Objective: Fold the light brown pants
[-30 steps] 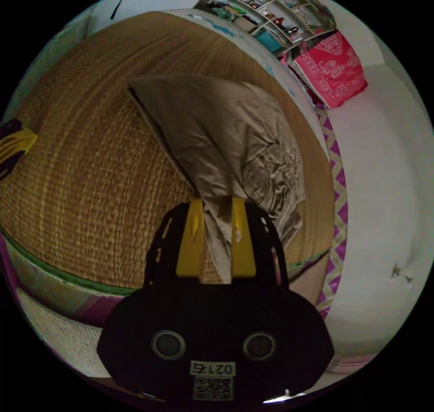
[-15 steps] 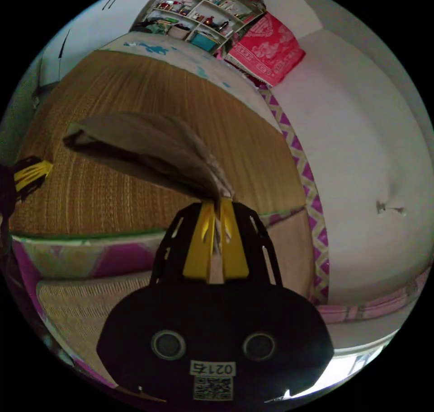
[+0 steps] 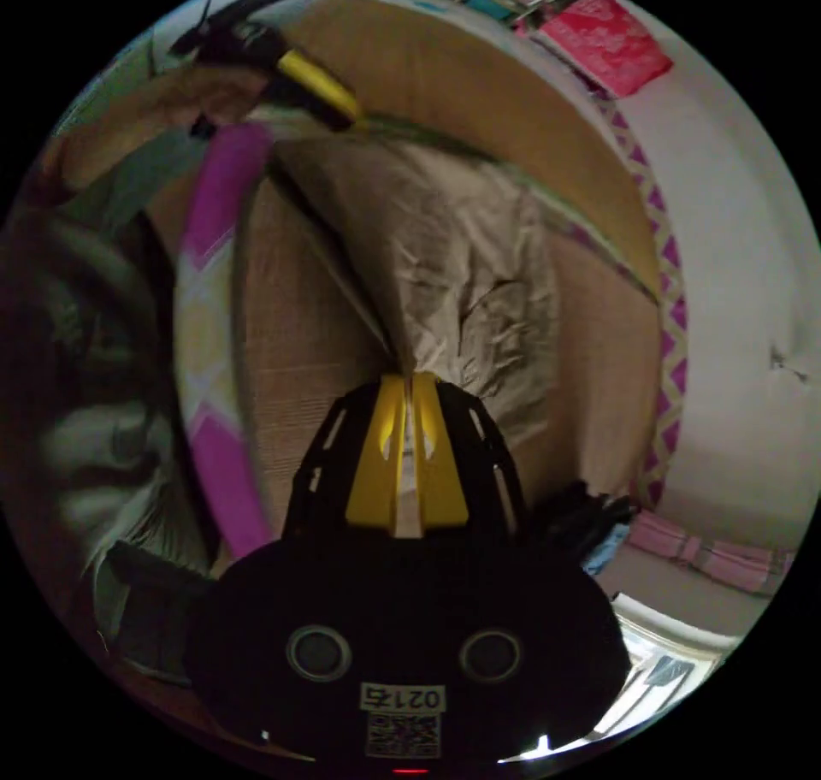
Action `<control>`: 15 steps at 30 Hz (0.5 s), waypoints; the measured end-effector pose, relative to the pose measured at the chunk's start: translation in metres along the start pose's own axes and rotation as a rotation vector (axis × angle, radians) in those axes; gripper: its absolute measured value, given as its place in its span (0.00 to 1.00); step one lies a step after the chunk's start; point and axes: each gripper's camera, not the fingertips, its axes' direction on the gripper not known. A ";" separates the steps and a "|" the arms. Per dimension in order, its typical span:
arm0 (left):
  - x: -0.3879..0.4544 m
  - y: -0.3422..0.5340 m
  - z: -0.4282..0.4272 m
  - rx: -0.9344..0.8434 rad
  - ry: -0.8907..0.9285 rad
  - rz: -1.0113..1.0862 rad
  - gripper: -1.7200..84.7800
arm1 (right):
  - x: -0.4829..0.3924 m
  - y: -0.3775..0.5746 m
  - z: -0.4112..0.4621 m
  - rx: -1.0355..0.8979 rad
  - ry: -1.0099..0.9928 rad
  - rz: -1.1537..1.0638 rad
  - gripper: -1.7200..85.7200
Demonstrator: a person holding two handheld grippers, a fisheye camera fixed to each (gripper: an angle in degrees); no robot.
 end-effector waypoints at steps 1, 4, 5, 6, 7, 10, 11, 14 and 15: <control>0.011 0.004 -0.002 0.023 0.078 0.020 0.08 | -0.025 0.015 0.013 0.021 -0.005 -0.009 0.02; 0.025 0.010 -0.005 0.069 0.093 0.060 0.14 | -0.026 0.075 0.001 0.223 0.109 0.263 0.07; 0.024 0.010 -0.006 0.081 0.075 0.059 0.15 | -0.015 0.091 -0.006 0.262 0.085 0.338 0.07; 0.021 0.009 -0.008 0.104 0.043 0.037 0.15 | 0.012 0.129 -0.018 0.333 0.015 0.487 0.09; 0.013 0.006 -0.009 0.119 0.026 0.004 0.15 | 0.040 0.170 -0.026 0.397 -0.031 0.638 0.11; -0.015 -0.011 -0.002 0.111 0.026 -0.112 0.15 | 0.112 0.262 -0.018 0.438 -0.097 0.921 0.15; -0.020 -0.016 0.003 0.091 0.040 -0.127 0.14 | 0.126 0.276 -0.012 0.436 -0.130 0.958 0.15; -0.040 -0.039 0.039 -0.071 0.181 -0.165 0.14 | 0.194 0.334 0.028 0.480 -0.416 1.100 0.15; -0.046 -0.044 0.052 -0.116 0.240 -0.185 0.13 | 0.217 0.350 0.042 0.507 -0.517 1.140 0.15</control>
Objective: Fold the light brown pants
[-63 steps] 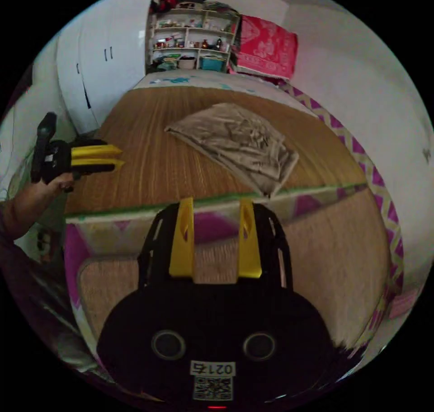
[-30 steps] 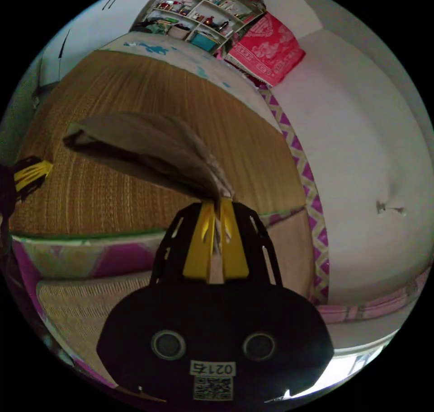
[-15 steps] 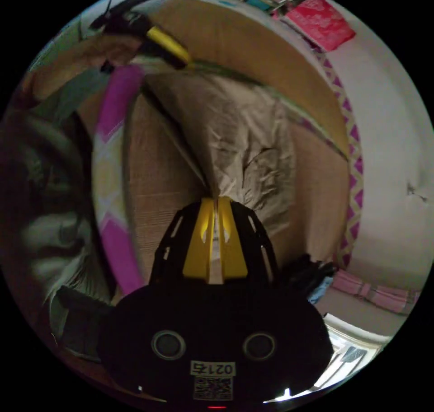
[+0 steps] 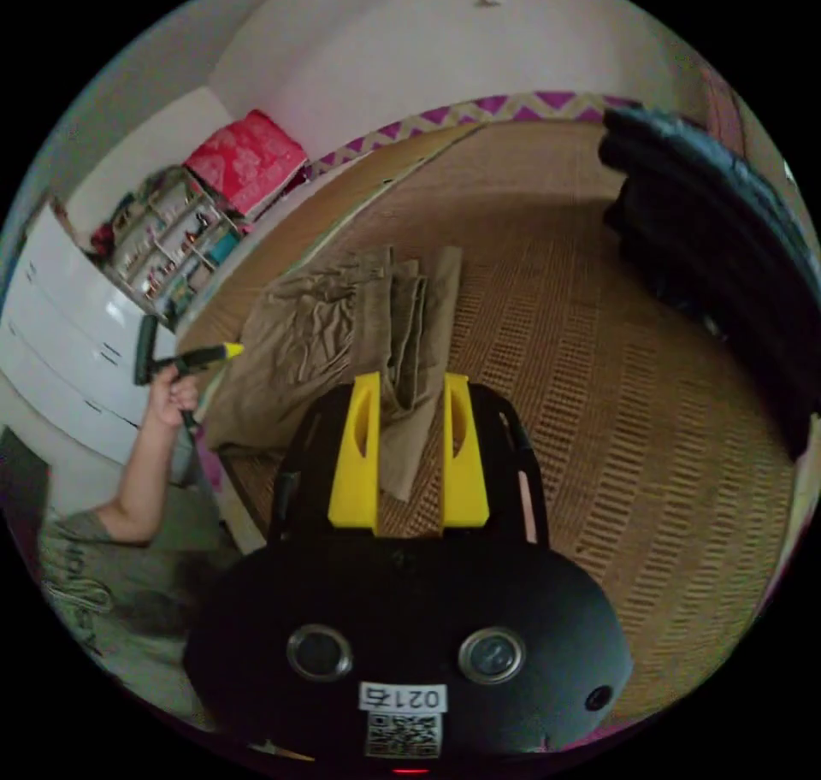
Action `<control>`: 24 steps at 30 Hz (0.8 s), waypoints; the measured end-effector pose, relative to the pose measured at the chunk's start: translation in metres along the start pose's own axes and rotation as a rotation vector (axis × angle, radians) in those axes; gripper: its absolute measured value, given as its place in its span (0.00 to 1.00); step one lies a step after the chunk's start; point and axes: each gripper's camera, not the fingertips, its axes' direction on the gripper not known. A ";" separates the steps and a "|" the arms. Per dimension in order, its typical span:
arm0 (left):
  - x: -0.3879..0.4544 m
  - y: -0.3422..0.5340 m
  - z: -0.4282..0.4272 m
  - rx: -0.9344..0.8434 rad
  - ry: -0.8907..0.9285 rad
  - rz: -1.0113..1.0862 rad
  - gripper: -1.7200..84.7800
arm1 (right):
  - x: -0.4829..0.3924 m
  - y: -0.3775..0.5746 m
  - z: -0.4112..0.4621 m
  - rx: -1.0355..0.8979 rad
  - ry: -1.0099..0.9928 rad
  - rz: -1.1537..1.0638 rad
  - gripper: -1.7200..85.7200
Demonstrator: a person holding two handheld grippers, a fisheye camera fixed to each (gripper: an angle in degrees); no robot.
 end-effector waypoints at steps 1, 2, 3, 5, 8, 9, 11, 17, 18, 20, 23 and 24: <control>-0.006 -0.005 0.008 -0.028 0.038 -0.018 0.12 | 0.026 -0.014 -0.001 -0.022 -0.072 0.069 0.14; -0.008 -0.006 0.010 -0.033 0.062 -0.026 0.12 | 0.037 -0.021 -0.002 -0.026 -0.092 0.091 0.14; -0.010 -0.009 0.013 -0.043 0.086 -0.027 0.12 | 0.056 -0.035 -0.004 -0.034 -0.116 0.129 0.14; -0.006 -0.013 0.016 -0.069 0.071 0.007 0.11 | 0.082 -0.054 -0.001 -0.082 -0.181 0.193 0.11; 0.005 -0.013 0.022 -0.107 0.018 0.079 0.08 | 0.110 -0.078 -0.003 -0.129 -0.326 0.249 0.05; 0.010 -0.011 0.023 -0.109 0.008 0.109 0.06 | 0.118 -0.084 -0.011 -0.135 -0.350 0.252 0.04; 0.019 -0.008 0.020 -0.089 0.014 0.130 0.04 | 0.130 -0.090 -0.030 -0.119 -0.411 0.248 0.03; 0.103 -0.001 0.017 -0.004 -0.041 0.364 0.02 | 0.138 -0.090 -0.149 -0.008 -0.403 0.112 0.03; 0.122 -0.003 0.024 0.001 -0.030 0.399 0.02 | 0.140 -0.085 -0.179 0.023 -0.346 0.085 0.03; 0.144 -0.010 0.044 -0.005 -0.003 0.431 0.02 | 0.152 -0.075 -0.220 0.081 -0.289 0.079 0.03; 0.160 -0.020 0.095 -0.065 0.043 0.414 0.03 | 0.187 -0.053 -0.261 0.144 -0.234 0.158 0.04; 0.160 -0.021 0.116 -0.098 0.014 0.385 0.04 | 0.203 -0.046 -0.265 0.143 -0.203 0.207 0.04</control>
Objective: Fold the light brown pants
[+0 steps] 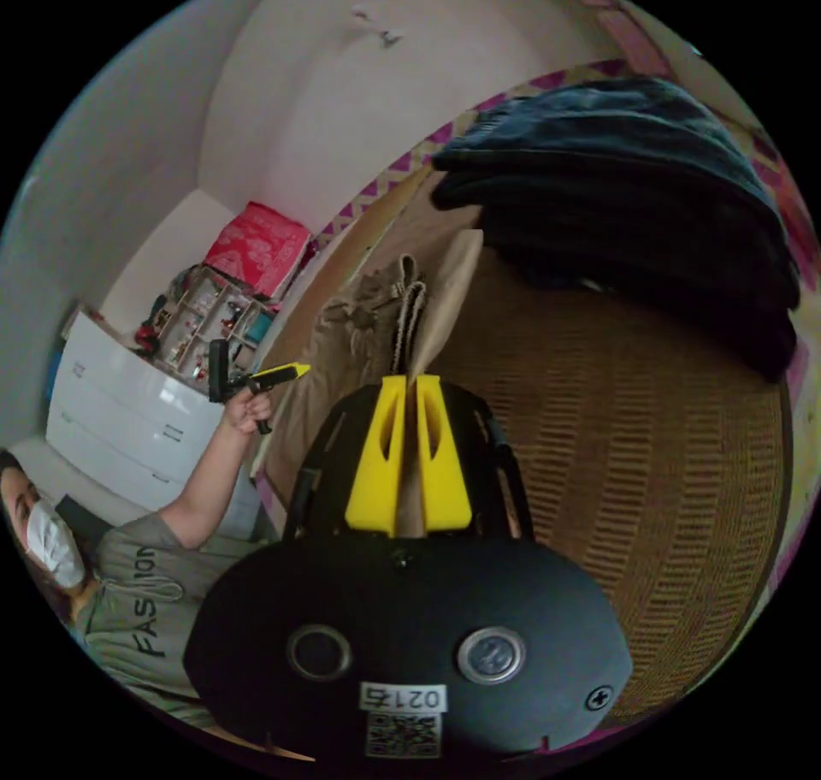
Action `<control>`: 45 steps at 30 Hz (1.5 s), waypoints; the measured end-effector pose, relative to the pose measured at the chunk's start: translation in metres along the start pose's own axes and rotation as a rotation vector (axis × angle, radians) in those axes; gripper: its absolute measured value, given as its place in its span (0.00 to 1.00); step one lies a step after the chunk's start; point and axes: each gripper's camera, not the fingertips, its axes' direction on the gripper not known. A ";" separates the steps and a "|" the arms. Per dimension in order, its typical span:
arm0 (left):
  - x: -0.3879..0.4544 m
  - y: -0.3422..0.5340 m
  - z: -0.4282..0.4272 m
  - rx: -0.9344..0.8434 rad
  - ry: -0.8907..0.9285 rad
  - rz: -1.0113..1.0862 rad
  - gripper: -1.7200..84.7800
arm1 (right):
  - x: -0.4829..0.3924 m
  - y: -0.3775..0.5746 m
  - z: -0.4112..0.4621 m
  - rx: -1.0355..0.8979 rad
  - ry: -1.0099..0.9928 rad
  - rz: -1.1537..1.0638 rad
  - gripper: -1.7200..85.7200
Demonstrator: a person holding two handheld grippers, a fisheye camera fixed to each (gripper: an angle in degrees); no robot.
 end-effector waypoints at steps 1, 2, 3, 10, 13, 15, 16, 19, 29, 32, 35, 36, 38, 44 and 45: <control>-0.002 0.002 0.012 -0.012 -0.022 -0.026 0.04 | 0.013 0.003 0.000 -0.020 0.046 0.012 0.05; -0.002 0.004 0.015 -0.010 -0.019 -0.035 0.05 | 0.017 0.005 0.003 -0.041 0.074 0.001 0.06; -0.001 0.011 0.011 0.016 -0.023 -0.040 0.05 | 0.022 0.009 0.004 -0.058 0.125 -0.017 0.07; 0.072 0.060 -0.026 0.118 -0.087 0.175 0.09 | -0.032 0.020 -0.032 -0.004 0.141 -0.115 0.16; 0.123 0.076 -0.015 0.094 -0.018 0.304 0.12 | -0.042 0.020 -0.013 -0.105 0.211 -0.092 0.15; 0.154 0.085 -0.007 0.086 0.020 0.382 0.13 | -0.045 0.023 -0.006 -0.120 0.260 -0.088 0.14; 0.173 0.089 -0.001 0.083 0.020 0.423 0.13 | -0.044 0.025 -0.005 -0.122 0.251 -0.060 0.11; 0.214 0.095 0.012 0.091 -0.022 0.515 0.15 | -0.043 0.023 -0.023 -0.075 0.179 0.003 0.05; 0.272 0.083 0.004 0.164 -0.330 0.537 0.08 | -0.105 0.007 -0.067 0.007 -0.103 0.007 0.03; 0.247 0.083 -0.036 0.264 -0.322 0.437 0.03 | -0.147 0.011 -0.067 0.026 -0.066 -0.085 0.03; 0.176 0.084 -0.115 0.364 -0.170 0.244 0.02 | -0.175 0.028 -0.083 0.122 -0.120 -0.151 0.03; 0.139 0.088 -0.152 0.413 -0.090 0.179 0.02 | -0.182 0.037 -0.088 0.142 -0.153 -0.161 0.02; 0.079 0.098 -0.208 0.487 -0.017 0.079 0.02 | -0.190 0.051 -0.087 0.129 -0.184 -0.185 0.02; -0.118 0.163 -0.339 0.615 0.021 -0.262 0.04 | -0.207 0.106 -0.034 0.026 -0.212 -0.199 0.02; -0.157 0.174 -0.340 0.564 0.022 -0.344 0.05 | -0.212 0.115 -0.017 -0.002 -0.223 -0.204 0.02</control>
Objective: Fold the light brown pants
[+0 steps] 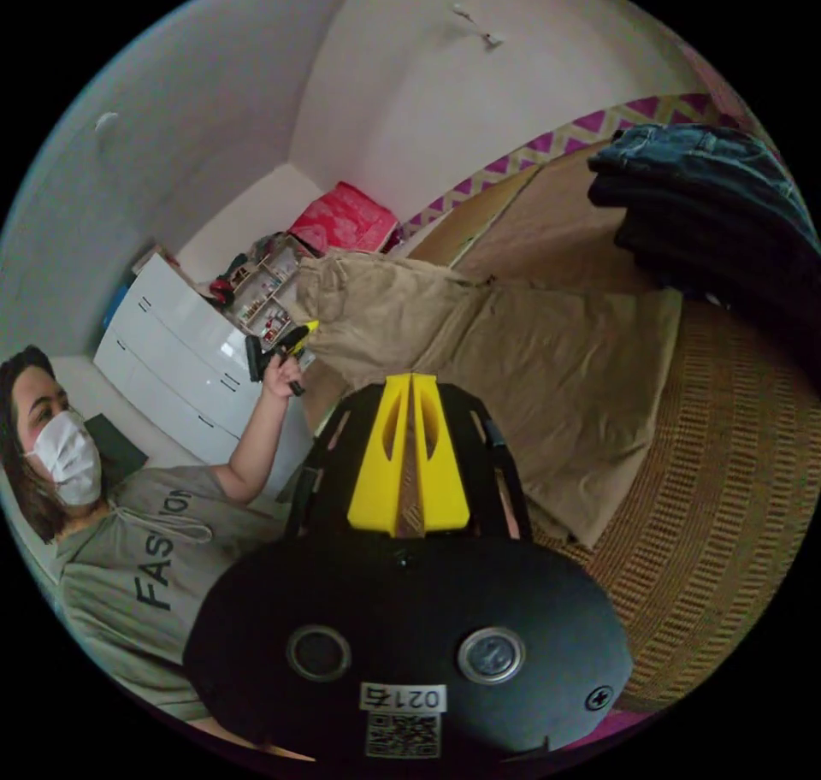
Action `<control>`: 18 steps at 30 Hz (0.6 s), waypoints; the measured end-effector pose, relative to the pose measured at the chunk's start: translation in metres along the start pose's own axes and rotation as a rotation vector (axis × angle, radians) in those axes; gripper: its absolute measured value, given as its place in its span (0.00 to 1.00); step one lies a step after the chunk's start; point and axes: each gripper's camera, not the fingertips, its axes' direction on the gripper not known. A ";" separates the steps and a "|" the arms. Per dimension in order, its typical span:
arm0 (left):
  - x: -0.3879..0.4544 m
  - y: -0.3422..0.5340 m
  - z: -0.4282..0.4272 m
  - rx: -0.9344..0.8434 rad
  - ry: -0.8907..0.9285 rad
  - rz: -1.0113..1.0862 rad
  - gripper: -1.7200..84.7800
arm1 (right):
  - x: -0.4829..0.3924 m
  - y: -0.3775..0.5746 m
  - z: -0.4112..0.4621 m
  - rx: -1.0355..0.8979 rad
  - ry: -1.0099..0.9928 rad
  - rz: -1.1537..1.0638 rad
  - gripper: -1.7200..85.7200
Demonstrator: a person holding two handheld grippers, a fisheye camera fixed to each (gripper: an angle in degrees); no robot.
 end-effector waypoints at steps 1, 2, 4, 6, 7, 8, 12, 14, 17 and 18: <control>-0.040 -0.001 0.004 -0.066 -0.023 -0.084 0.05 | -0.004 0.007 0.019 -0.023 -0.007 0.000 0.02; -0.060 0.000 0.008 -0.108 -0.032 -0.129 0.05 | -0.006 0.010 0.029 -0.036 -0.007 -0.002 0.02; -0.127 0.007 0.024 -0.287 -0.012 -0.304 0.05 | -0.023 0.015 0.075 -0.107 -0.020 -0.037 0.03; -0.153 0.004 0.007 -0.187 0.184 -0.421 0.04 | -0.040 0.015 0.111 -0.174 -0.022 -0.079 0.04; -0.157 -0.003 0.001 -0.195 0.187 -0.428 0.03 | -0.053 0.015 0.135 -0.213 -0.002 -0.119 0.04; -0.156 -0.007 -0.001 -0.204 0.164 -0.416 0.03 | -0.061 0.016 0.147 -0.233 0.020 -0.144 0.05; -0.149 -0.032 -0.018 -0.207 0.072 -0.314 0.02 | -0.108 0.025 0.235 -0.321 0.301 -0.356 0.09; -0.151 -0.040 -0.026 -0.205 0.071 -0.306 0.02 | -0.125 0.033 0.272 -0.348 0.435 -0.457 0.11; -0.152 -0.053 -0.038 -0.201 0.065 -0.291 0.02 | -0.146 0.046 0.330 -0.407 0.552 -0.575 0.13; -0.152 -0.058 -0.044 -0.199 0.058 -0.283 0.02 | -0.151 0.052 0.350 -0.448 0.544 -0.596 0.13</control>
